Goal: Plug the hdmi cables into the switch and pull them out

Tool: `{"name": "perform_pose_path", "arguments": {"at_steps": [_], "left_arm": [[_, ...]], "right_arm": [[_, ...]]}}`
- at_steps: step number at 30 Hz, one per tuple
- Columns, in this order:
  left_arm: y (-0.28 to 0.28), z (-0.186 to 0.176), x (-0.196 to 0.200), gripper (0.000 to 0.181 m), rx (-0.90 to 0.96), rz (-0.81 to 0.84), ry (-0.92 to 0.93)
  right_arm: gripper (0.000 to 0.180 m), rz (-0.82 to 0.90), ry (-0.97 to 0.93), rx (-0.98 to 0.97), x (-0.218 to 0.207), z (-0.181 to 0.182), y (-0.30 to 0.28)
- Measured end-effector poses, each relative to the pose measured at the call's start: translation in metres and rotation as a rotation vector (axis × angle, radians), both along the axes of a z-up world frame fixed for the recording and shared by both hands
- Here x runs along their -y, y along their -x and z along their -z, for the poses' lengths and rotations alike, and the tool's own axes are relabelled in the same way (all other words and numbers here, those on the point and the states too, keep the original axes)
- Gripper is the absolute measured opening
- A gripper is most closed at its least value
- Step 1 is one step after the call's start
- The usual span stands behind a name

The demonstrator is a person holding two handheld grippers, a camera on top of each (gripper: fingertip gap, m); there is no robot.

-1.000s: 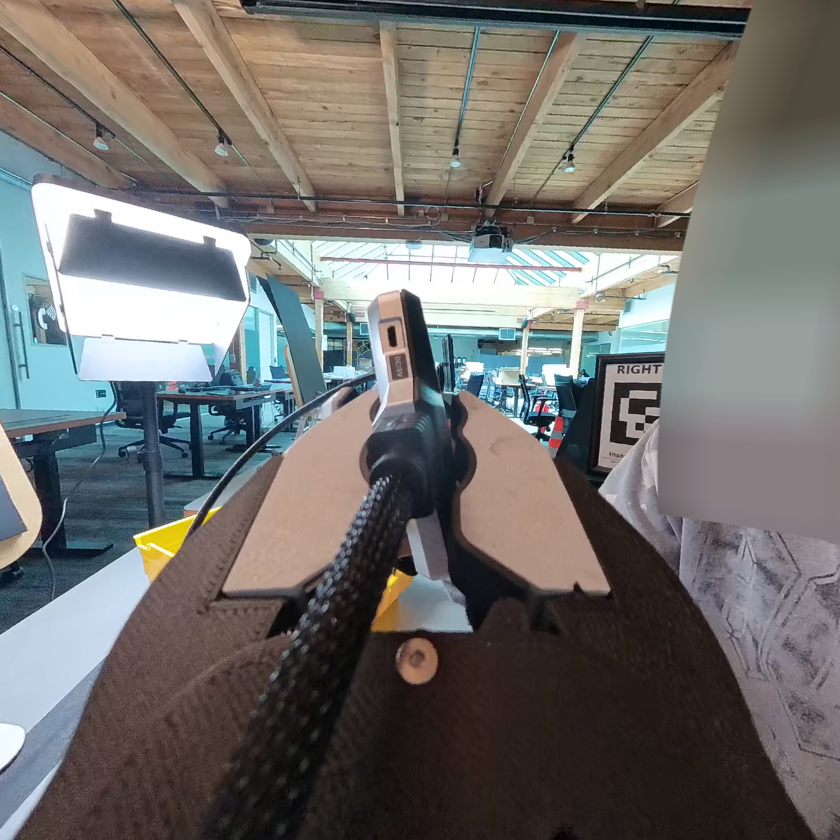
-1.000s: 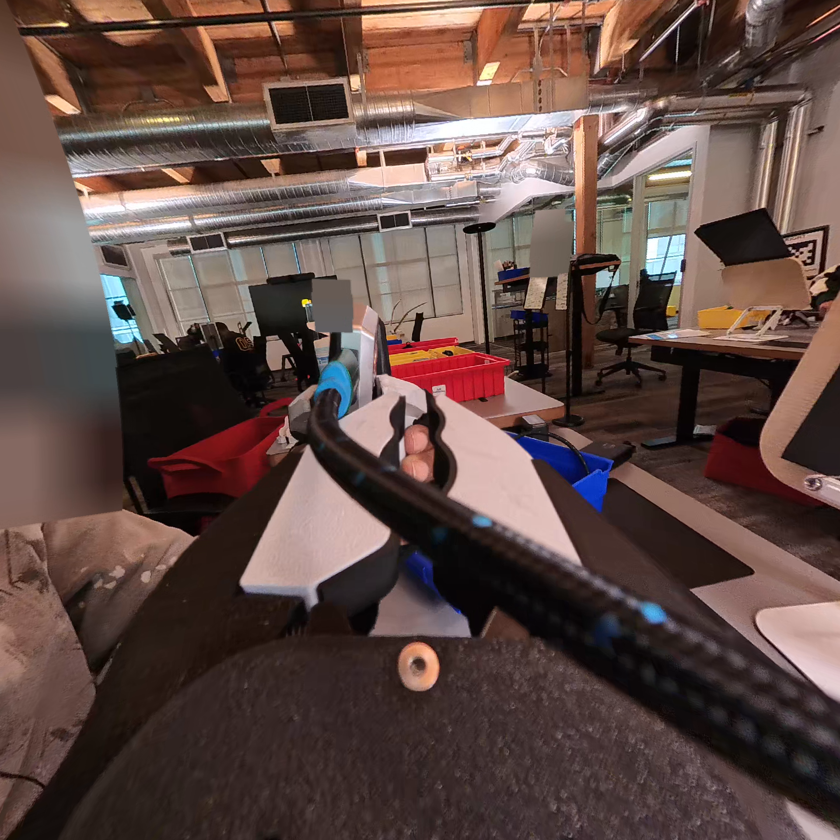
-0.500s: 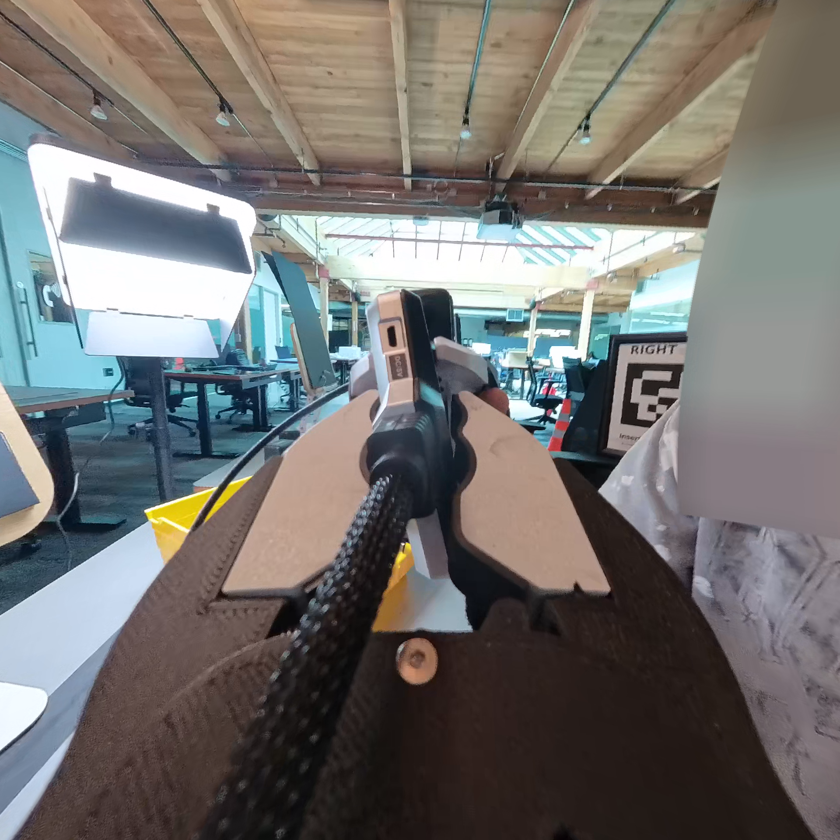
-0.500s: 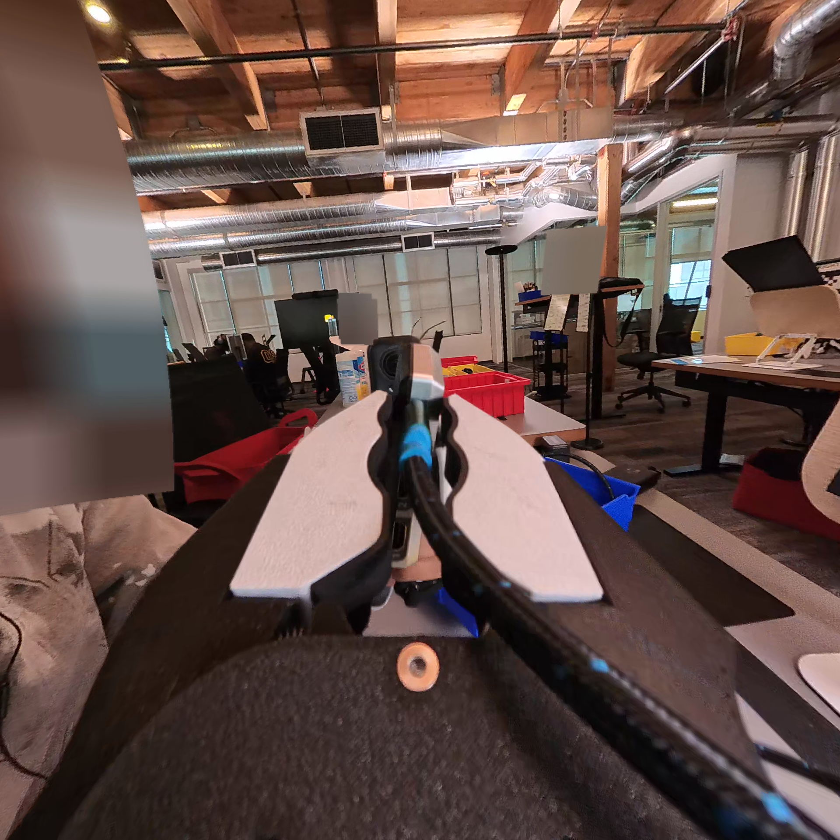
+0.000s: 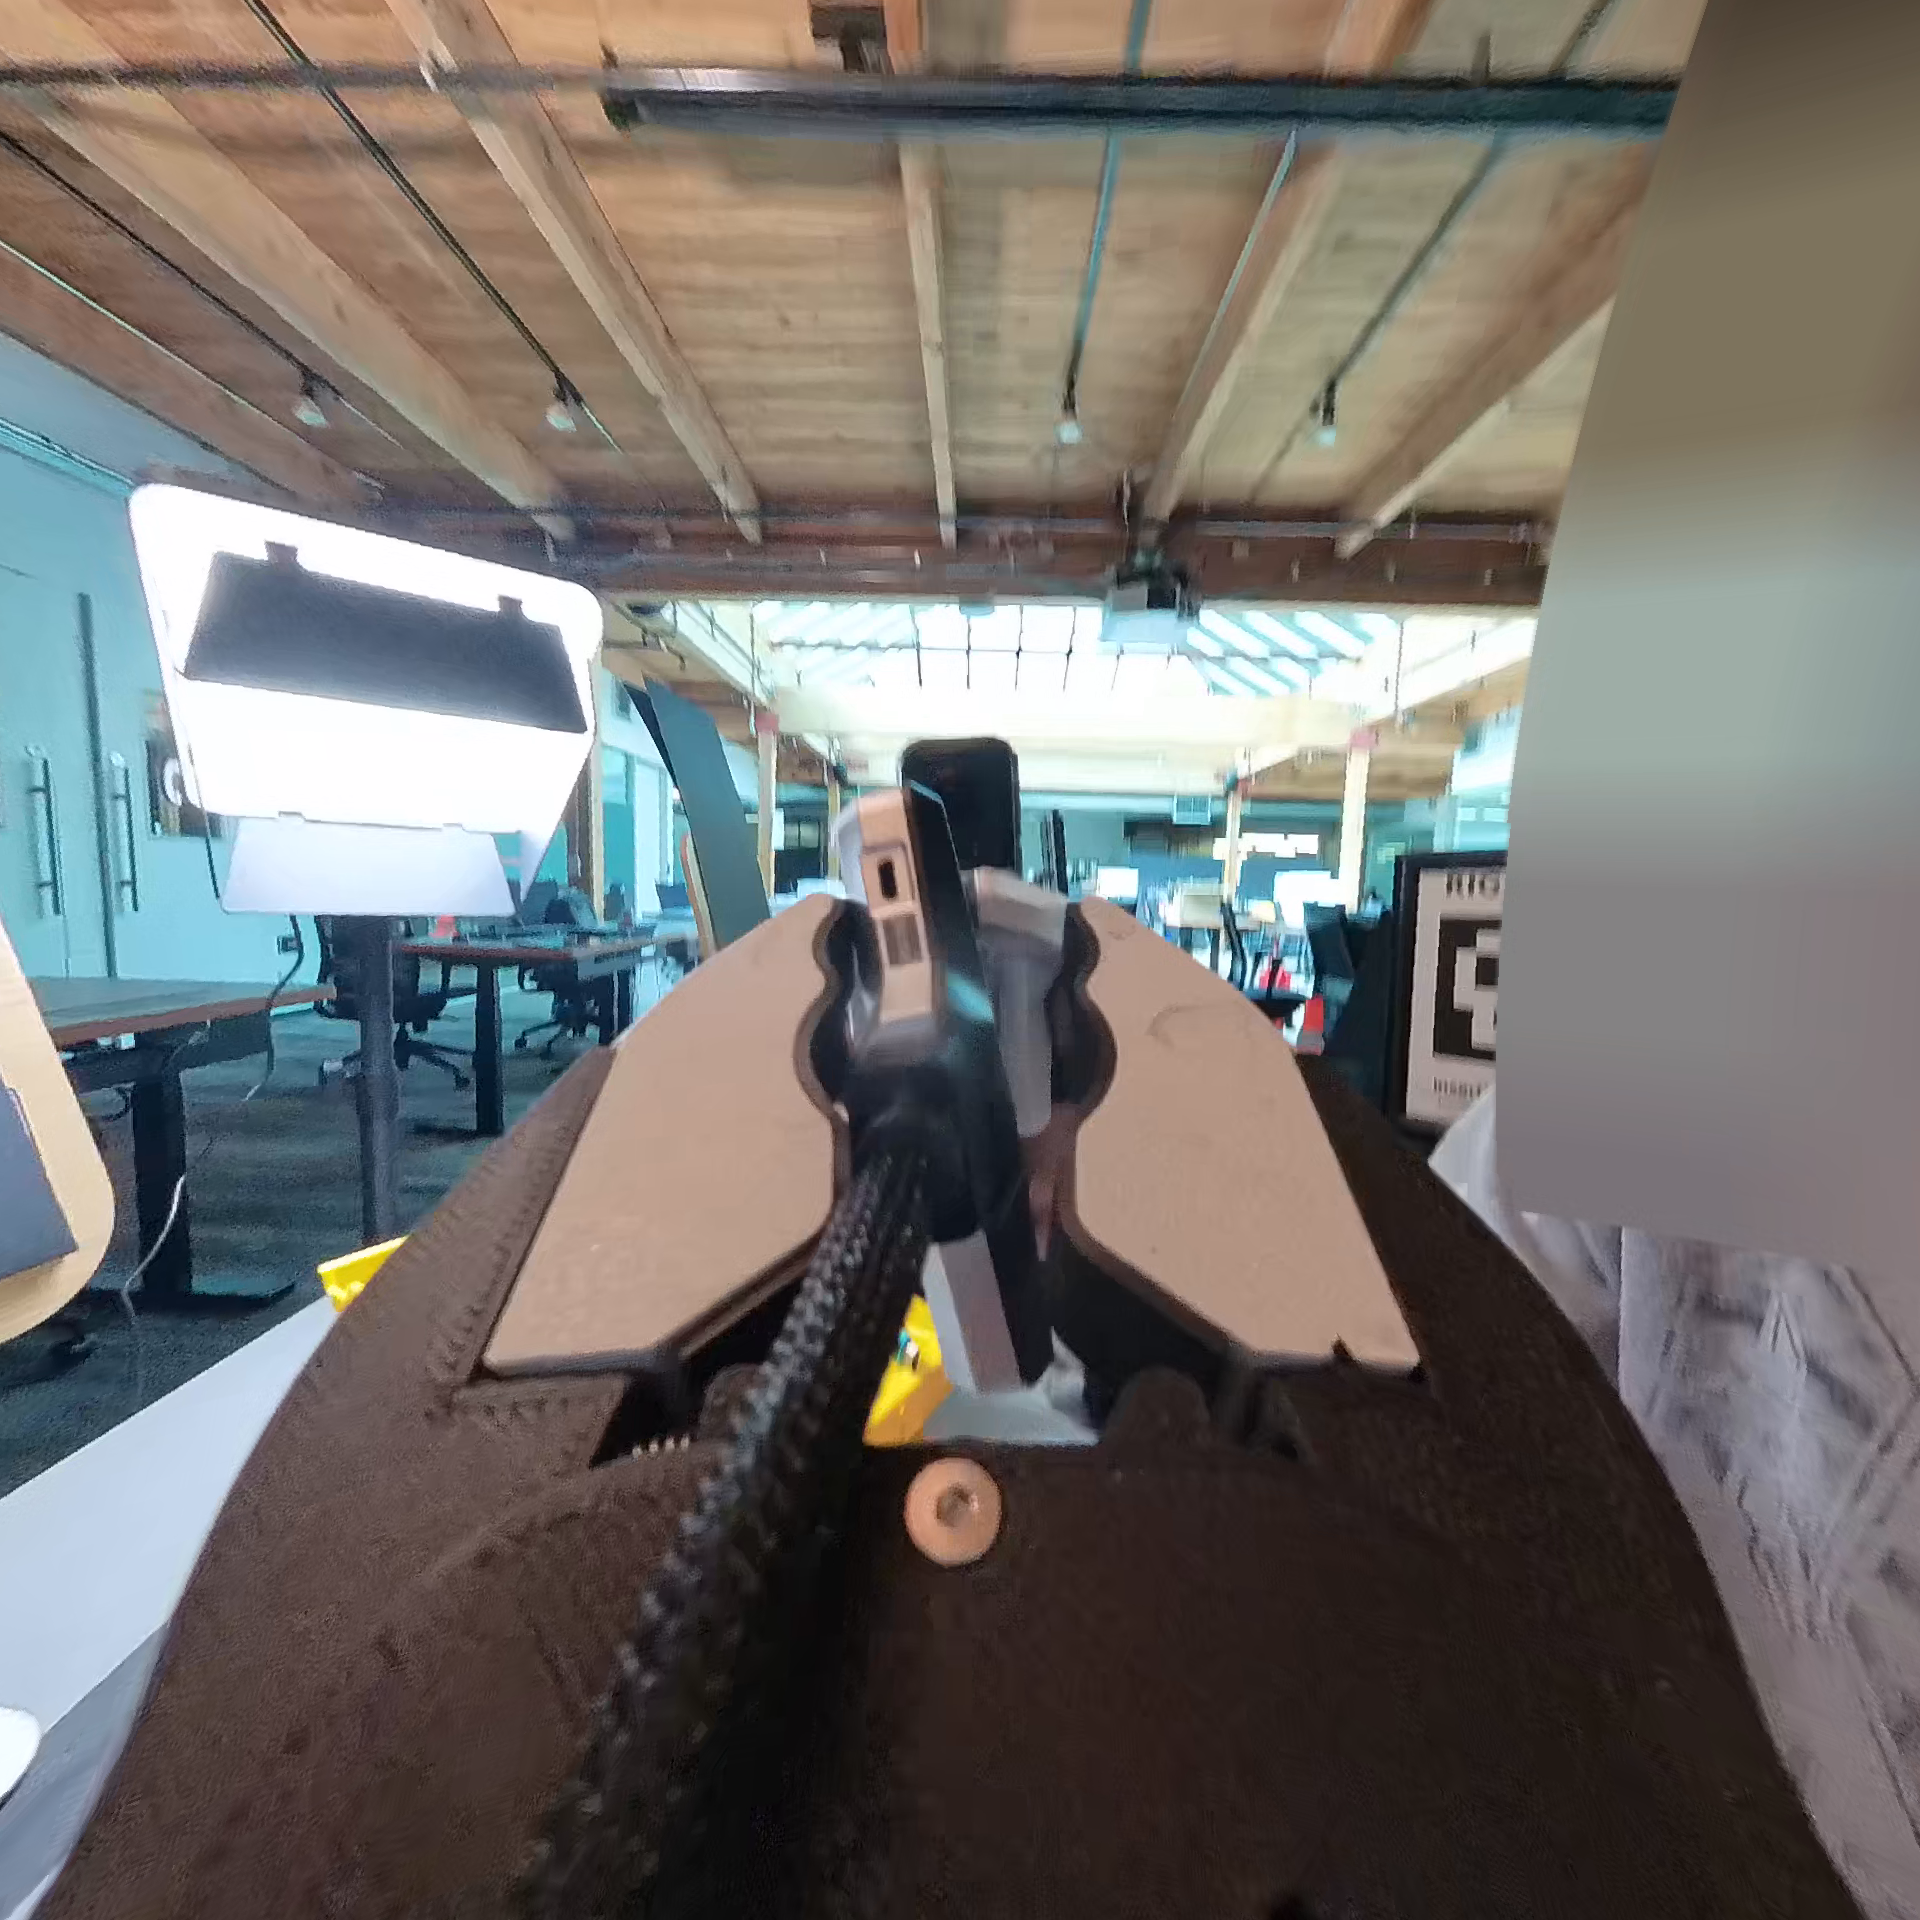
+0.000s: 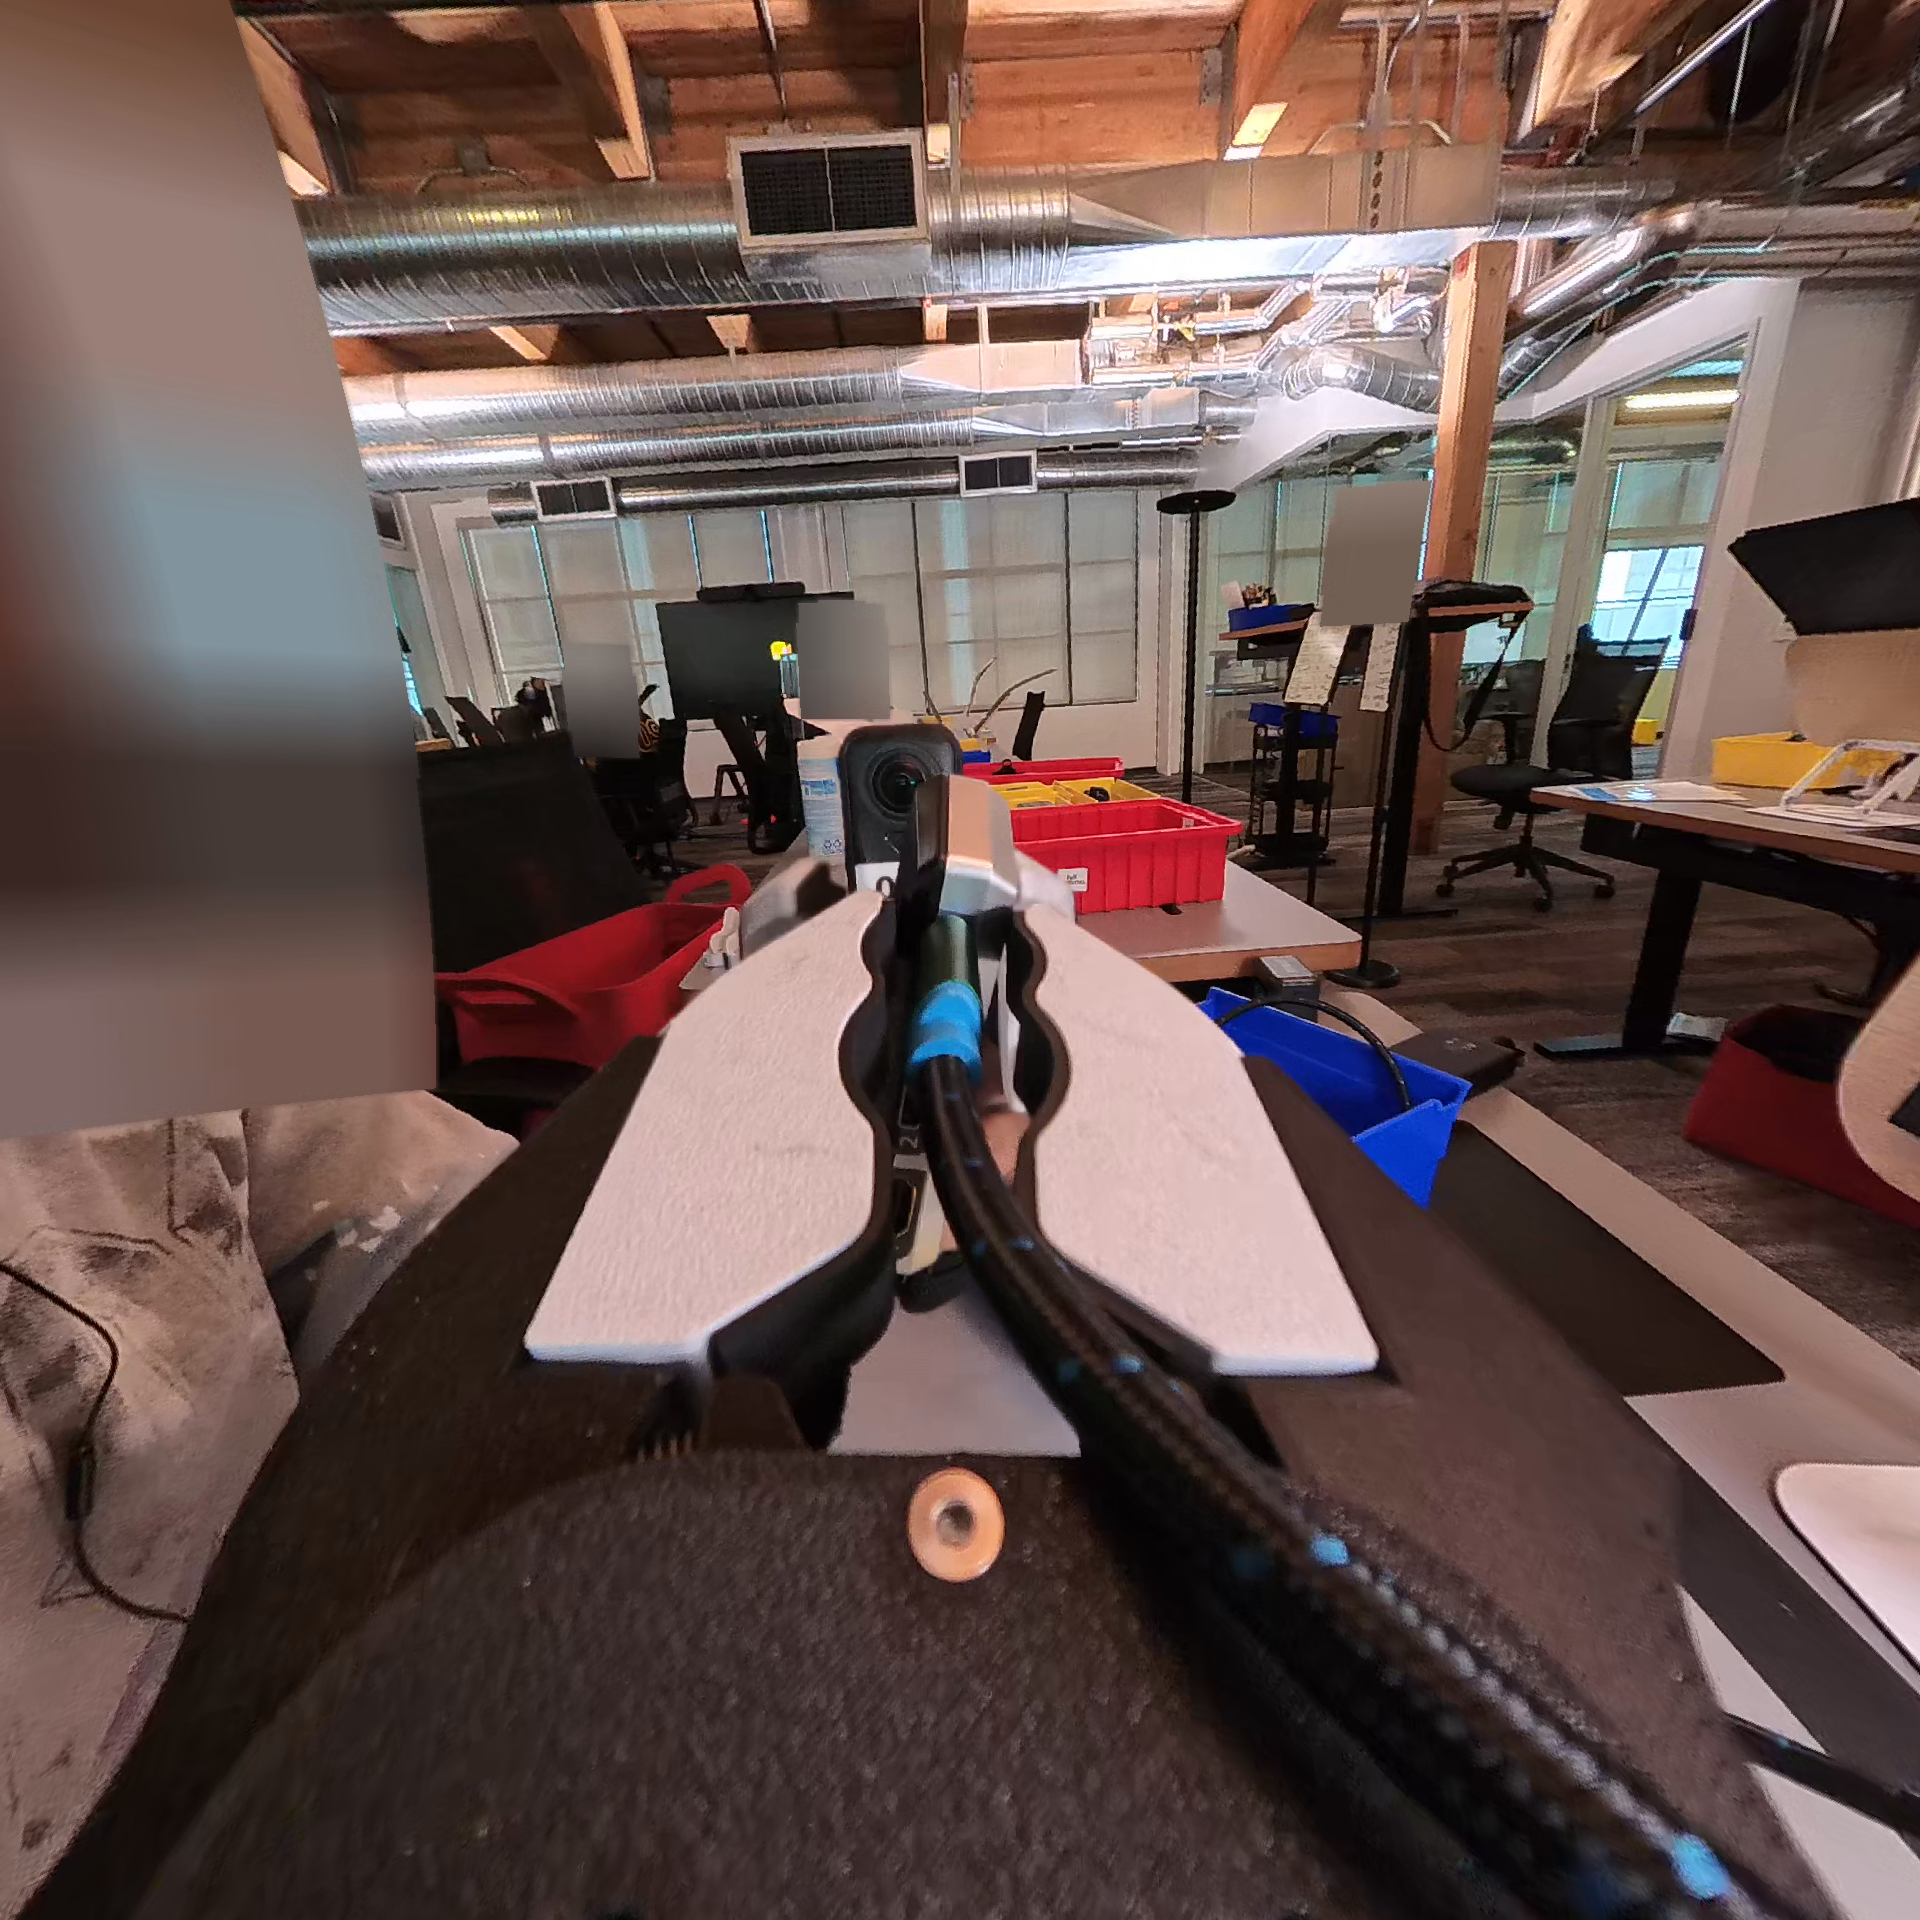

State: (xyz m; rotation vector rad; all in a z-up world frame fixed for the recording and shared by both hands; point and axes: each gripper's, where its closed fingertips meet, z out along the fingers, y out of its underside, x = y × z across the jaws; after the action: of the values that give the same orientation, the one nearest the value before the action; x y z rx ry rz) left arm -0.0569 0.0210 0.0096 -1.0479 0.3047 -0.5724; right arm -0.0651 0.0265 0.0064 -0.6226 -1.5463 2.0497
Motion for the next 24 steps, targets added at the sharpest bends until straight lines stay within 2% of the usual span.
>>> {"name": "perform_pose_path", "arguments": {"at_steps": [2, 4, 12, 16, 24], "left_arm": [[0.005, -0.002, -0.001, 0.028, 0.028, -0.047, -0.012], [0.008, -0.002, 0.001, 0.027, 0.038, -0.051, -0.018], [0.009, -0.003, 0.004, 0.026, 0.043, -0.036, -0.031], [0.017, -0.004, 0.007, 0.026, 0.080, -0.035, -0.042], [0.019, -0.001, 0.003, 0.026, 0.118, -0.039, -0.035]], "right_arm": [[0.019, -0.004, 0.012, 0.004, 0.007, 0.001, 0.002], [0.019, 0.002, 0.021, 0.007, 0.008, 0.003, 0.005], [0.022, 0.028, 0.011, -0.007, 0.005, 0.000, 0.003], [0.012, 0.031, 0.104, -0.016, 0.002, -0.006, 0.005], [0.012, 0.031, 0.111, -0.011, -0.002, -0.004, 0.006]]}}
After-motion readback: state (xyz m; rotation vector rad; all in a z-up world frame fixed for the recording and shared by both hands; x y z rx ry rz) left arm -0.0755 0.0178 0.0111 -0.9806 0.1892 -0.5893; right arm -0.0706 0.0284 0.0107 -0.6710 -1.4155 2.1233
